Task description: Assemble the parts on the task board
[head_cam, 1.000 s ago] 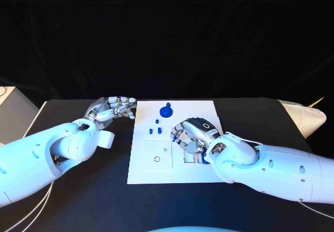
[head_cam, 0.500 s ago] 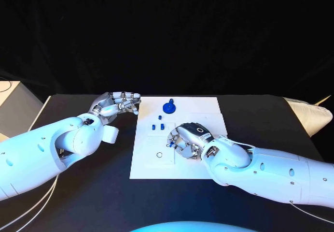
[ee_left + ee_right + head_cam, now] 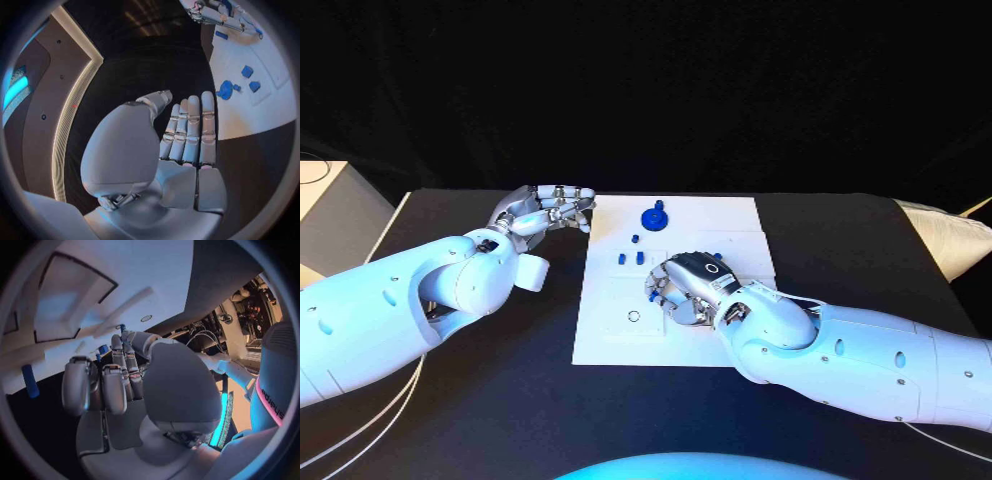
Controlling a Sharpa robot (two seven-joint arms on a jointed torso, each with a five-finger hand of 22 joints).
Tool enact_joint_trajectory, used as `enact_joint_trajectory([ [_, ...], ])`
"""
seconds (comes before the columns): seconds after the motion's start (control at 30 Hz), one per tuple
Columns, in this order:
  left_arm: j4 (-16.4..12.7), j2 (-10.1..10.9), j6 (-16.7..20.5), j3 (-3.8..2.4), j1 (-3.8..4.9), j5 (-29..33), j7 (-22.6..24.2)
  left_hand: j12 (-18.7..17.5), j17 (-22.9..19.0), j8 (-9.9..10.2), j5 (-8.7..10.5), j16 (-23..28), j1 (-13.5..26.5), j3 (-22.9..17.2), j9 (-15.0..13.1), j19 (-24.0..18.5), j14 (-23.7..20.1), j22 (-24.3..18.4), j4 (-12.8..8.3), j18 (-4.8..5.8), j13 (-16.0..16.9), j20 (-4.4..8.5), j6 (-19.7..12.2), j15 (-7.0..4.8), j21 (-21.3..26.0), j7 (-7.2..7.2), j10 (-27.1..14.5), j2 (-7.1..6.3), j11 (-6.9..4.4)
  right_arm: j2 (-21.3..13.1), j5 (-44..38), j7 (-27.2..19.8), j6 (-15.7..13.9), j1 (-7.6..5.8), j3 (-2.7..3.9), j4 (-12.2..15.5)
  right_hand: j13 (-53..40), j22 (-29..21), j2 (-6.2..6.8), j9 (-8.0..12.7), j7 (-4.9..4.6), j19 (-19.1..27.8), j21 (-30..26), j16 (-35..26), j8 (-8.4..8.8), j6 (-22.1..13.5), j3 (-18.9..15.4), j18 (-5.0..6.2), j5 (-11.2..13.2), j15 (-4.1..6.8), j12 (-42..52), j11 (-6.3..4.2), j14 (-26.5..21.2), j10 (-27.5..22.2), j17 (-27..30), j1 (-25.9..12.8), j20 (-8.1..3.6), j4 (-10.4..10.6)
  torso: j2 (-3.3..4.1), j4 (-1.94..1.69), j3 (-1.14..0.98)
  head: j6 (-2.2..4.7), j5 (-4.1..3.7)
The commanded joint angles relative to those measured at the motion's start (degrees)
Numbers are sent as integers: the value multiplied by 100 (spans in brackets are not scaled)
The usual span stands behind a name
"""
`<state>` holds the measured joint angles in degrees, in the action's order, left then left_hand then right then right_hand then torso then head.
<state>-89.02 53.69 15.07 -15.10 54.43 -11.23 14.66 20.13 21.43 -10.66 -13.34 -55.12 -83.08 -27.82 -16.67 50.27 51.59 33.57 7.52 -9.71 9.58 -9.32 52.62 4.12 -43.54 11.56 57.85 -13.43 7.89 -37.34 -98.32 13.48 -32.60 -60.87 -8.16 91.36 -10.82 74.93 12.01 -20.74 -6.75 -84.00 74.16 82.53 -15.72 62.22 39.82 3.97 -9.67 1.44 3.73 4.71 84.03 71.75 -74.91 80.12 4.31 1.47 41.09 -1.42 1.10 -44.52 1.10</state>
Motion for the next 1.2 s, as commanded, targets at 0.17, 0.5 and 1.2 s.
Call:
enact_joint_trajectory([
  [0.17,-18,5,-50,-5,1,37,-3,-24,-5,38,-2,33,-40,41,4,34,38,-5,1,-71,-5,-7,-32,6,39,13,-38,-4,5,33,-277,93,-70,16,-6,-6,-5,440,-58,-10,-13,-179,-25,1,-16,45,9,-49,-30,24,12,-176,354,217,-336,11,-40,-33,1,1,-1,-9,13],
  [0.5,-16,16,-57,-5,1,37,-25,-23,-6,39,-2,38,-39,48,7,34,38,-8,6,-71,-6,-8,-35,8,44,14,-43,-4,7,40,-380,117,-54,17,-5,-14,-5,440,-58,-10,-13,-179,-25,1,-16,45,9,-49,-30,24,12,-176,354,217,-336,11,-40,-33,-1,2,-3,-31,16],
  [1.2,-9,21,-64,-5,1,37,-45,-22,-7,40,-3,43,-39,54,9,34,37,-12,11,-71,-8,-10,-37,10,50,15,-47,-3,8,67,-602,282,-29,17,-4,-69,-1,443,-53,-16,-15,-180,-23,8,-18,47,17,-49,-46,23,10,-176,356,224,-344,0,-41,-47,-4,3,-4,-35,19],
])
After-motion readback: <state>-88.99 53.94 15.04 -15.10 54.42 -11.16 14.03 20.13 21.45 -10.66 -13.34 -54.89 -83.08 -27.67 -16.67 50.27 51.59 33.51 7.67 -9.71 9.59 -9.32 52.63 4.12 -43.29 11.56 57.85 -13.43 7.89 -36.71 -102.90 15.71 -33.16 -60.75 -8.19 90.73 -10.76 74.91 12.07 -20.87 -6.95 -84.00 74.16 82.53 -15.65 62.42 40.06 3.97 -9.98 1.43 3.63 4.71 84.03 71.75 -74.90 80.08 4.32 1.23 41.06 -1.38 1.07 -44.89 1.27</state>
